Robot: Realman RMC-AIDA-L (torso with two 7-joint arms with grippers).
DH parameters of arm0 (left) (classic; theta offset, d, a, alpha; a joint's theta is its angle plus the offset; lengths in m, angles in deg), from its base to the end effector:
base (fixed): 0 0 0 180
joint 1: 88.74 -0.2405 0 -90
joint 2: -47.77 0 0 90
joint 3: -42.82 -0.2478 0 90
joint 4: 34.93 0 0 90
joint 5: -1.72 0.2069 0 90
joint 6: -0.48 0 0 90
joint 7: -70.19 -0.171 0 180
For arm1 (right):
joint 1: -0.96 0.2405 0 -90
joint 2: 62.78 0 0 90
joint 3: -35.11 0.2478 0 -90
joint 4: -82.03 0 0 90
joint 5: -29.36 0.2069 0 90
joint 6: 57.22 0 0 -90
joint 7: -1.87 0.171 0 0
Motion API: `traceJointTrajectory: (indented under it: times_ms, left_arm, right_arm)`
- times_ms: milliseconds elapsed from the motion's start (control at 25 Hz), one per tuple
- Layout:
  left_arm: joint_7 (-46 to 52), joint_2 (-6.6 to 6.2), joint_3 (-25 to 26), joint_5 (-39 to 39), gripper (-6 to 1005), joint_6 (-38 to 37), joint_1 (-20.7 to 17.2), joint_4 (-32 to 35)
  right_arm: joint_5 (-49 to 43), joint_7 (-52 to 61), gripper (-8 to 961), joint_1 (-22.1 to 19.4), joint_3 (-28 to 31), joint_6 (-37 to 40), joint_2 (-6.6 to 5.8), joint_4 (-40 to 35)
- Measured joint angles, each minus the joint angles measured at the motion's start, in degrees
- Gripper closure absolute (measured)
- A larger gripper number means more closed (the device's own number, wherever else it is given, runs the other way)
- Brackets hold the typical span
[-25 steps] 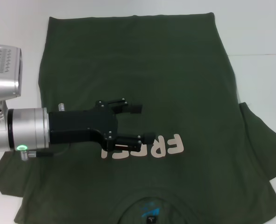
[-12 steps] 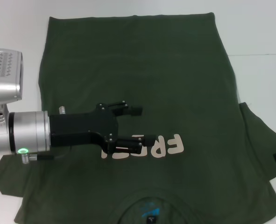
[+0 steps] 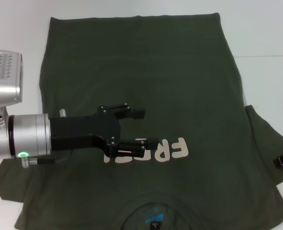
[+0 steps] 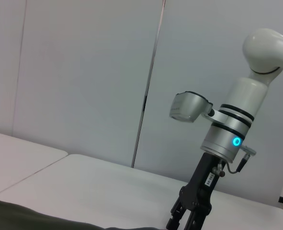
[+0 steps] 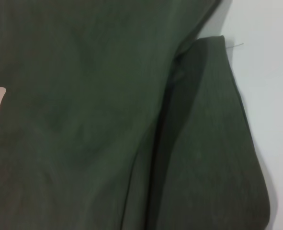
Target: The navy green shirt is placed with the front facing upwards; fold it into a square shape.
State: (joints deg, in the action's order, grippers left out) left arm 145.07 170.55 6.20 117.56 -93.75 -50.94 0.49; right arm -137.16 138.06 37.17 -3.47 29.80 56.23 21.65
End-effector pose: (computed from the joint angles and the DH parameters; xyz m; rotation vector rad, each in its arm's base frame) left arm -0.1826 0.3368 -0.0446 -2.8552 -0.4117 -0.8820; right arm 0.3173 0.3524 0.0490 -2.1767 1.4708 -0.3720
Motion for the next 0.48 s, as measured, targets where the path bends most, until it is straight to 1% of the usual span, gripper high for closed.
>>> traceJointTrajectory:
  times_ms: [240, 480]
  left_arm:
    - [0.0, -0.11, 0.01, 0.0, 91, 0.09, 0.23, 0.0]
    - [0.0, -0.17, 0.02, 0.0, 91, 0.22, 0.52, 0.0]
  right_arm:
    - [0.0, 0.76, 68, 0.02, 0.21, -0.64, -0.07, 0.17]
    - [0.06, 0.83, 103, 0.01, 0.44, -0.75, -0.29, 0.76]
